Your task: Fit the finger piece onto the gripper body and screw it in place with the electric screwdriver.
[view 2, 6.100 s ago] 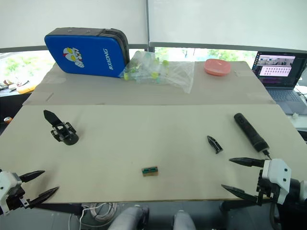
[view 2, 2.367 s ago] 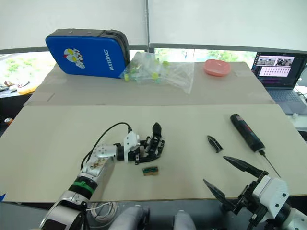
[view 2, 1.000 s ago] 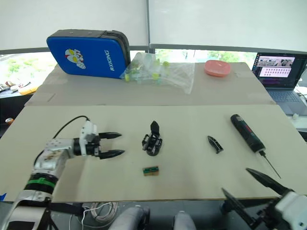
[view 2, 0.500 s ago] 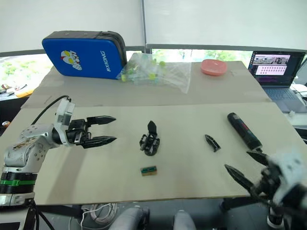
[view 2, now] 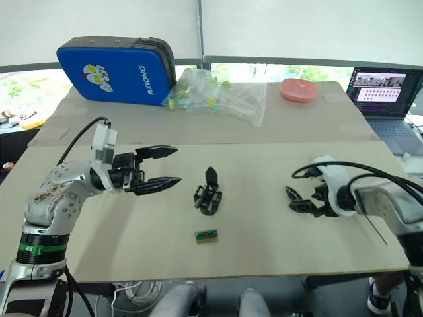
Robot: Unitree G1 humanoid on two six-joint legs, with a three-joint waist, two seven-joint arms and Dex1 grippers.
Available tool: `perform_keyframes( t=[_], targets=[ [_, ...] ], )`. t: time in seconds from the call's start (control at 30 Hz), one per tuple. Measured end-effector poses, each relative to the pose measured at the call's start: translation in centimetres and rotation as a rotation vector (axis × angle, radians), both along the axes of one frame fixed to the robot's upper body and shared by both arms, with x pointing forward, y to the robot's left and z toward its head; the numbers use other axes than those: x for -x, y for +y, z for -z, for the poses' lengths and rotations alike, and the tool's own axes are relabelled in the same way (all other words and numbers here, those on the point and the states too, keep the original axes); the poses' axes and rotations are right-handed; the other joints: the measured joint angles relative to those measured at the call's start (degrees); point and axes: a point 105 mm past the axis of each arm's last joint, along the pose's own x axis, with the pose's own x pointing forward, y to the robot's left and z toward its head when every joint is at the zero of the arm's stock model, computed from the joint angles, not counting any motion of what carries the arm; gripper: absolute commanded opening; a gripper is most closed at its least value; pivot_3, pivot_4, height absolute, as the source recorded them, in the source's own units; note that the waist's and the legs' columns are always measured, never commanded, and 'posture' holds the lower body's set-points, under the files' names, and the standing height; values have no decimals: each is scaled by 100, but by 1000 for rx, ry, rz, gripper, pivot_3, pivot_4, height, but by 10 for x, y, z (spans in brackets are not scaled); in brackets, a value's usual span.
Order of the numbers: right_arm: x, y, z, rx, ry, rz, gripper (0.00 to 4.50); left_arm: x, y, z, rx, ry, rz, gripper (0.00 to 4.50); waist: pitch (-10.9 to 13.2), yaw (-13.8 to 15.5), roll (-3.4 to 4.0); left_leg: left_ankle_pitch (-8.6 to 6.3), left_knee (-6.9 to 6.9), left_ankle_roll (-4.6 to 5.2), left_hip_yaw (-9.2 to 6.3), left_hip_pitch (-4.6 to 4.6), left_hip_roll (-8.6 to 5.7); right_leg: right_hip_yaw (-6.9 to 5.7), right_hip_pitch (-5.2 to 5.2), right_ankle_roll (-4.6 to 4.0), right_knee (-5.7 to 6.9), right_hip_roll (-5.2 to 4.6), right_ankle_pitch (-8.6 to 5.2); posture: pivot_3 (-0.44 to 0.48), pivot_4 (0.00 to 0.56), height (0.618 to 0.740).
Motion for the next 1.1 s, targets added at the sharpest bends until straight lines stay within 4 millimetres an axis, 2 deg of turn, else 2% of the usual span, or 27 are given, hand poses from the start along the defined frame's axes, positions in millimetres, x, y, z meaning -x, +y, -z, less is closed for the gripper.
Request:
perform_keyframes(
  t=[0.1, 0.23, 0.47, 0.5, 0.77, 0.8, 0.93, 1.1],
  targets=[
    [-7, -5, 2, 33, 34, -1, 4500, 2, -2, 0, -6, -5, 7, 4440, 0, 13, 1, 0, 2, 0, 0, 2, 0, -1, 0, 2, 2, 2, 1, 0, 150, 740],
    [-7, 1, 14, 54, 105, -56, 4500, 3, -1, 2, -10, 1, 9, 4440, 0, 5, 1, 0, 4, -1, 2, 7, 0, -1, -2, 4, 14, 3, 2, 0, 150, 740],
    [-19, 4, 16, 59, 105, -65, 4500, 5, 1, 4, -20, 6, 3, 4440, 0, -18, -1, -2, 8, -5, 4, 34, 1, 0, -1, 6, 18, 6, 7, 0, 150, 740],
    [-19, 5, 16, 70, 104, -69, 3946, 5, 1, 6, -20, 9, 3, 4500, -1, -32, -1, -5, 7, -10, 4, 42, 1, 1, 2, 6, 17, 5, 7, 0, 150, 740],
    [-21, 5, 18, 152, 116, -110, 1223, 6, 2, 7, -20, 6, 0, 4500, -2, -42, -2, -13, 5, -23, 4, 42, 1, 1, -1, 6, 18, 6, 7, 0, 150, 740],
    [-21, 6, 19, 153, 114, -112, 1106, 6, 2, 6, -19, -2, -1, 4500, -5, -40, -8, -14, 5, -24, 4, 42, 1, 2, 0, 6, 17, 6, 7, 0, 150, 740],
    [-22, 7, 20, 137, 92, -105, 1108, 4, -1, 3, 14, -22, -21, 4500, -13, -51, -21, -27, 6, -47, 3, 44, 2, 3, 1, 6, 18, 6, 9, 0, 150, 740],
    [-19, 4, 17, 128, -14, -103, 1108, -11, -3, -13, 228, 16, -122, 4500, -11, -38, -27, -25, 7, -45, 5, 38, 1, 2, 0, 7, 30, 9, 9, 0, 150, 740]
  ],
)
